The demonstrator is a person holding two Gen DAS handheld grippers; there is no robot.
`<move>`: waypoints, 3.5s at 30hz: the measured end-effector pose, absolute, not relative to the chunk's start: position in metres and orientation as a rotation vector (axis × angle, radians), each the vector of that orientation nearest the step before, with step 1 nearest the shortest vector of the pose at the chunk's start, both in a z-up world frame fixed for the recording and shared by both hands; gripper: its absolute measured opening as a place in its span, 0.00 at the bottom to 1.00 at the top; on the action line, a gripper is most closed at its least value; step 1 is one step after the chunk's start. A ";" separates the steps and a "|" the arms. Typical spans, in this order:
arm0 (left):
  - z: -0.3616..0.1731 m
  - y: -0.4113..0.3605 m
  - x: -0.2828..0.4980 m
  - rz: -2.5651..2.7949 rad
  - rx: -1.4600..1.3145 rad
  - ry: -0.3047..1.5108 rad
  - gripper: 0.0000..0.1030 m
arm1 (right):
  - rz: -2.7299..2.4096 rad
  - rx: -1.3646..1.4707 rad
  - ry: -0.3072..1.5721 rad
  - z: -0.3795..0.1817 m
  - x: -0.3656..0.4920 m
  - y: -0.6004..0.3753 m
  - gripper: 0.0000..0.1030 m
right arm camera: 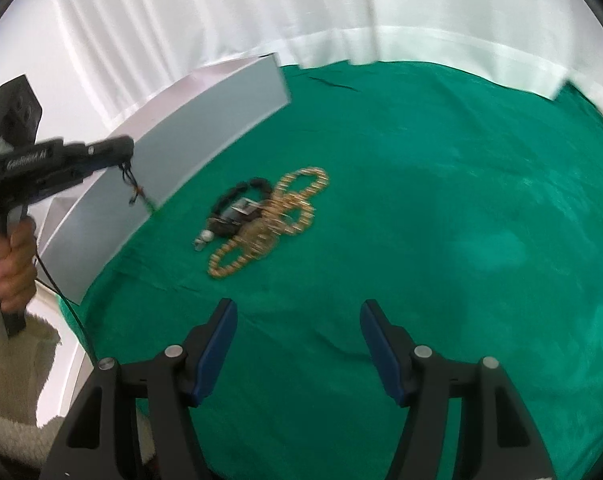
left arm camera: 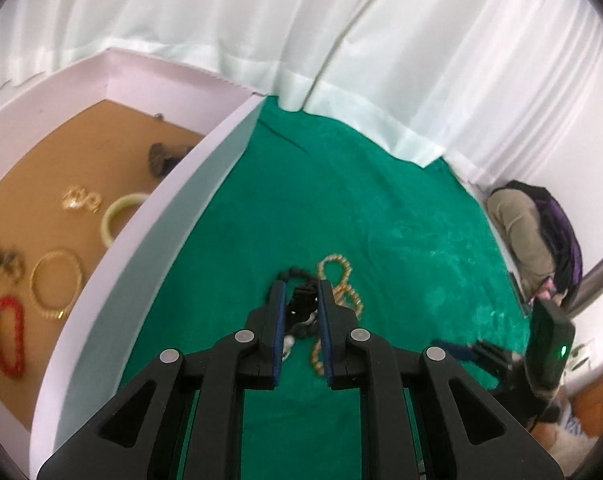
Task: Organize jewelry
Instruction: 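Lower the left tool onto the silver square pendant and close it, then grasp the gold chain with the right tool while the left tool holds the pendant, then carry both held pieces into the white box and open both tools, then withdraw both tools from the box back over the remaining jewelry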
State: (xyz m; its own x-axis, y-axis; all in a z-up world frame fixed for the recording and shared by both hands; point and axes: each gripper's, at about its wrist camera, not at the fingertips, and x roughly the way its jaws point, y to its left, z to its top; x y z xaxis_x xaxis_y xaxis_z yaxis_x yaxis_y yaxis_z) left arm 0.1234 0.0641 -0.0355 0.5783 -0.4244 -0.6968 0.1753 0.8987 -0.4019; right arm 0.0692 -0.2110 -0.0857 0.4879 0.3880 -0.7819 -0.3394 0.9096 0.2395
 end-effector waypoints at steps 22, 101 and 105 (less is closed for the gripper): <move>-0.031 0.084 0.090 -0.325 -0.380 0.882 0.13 | 0.510 0.214 1.004 -0.063 0.130 -0.197 0.05; 0.009 0.162 0.078 -0.012 -0.239 0.907 0.85 | 0.550 0.011 0.859 -0.007 0.098 -0.161 0.61; -0.005 0.120 0.070 -0.088 -0.201 0.933 0.88 | 0.434 0.076 0.897 -0.035 0.094 -0.206 0.61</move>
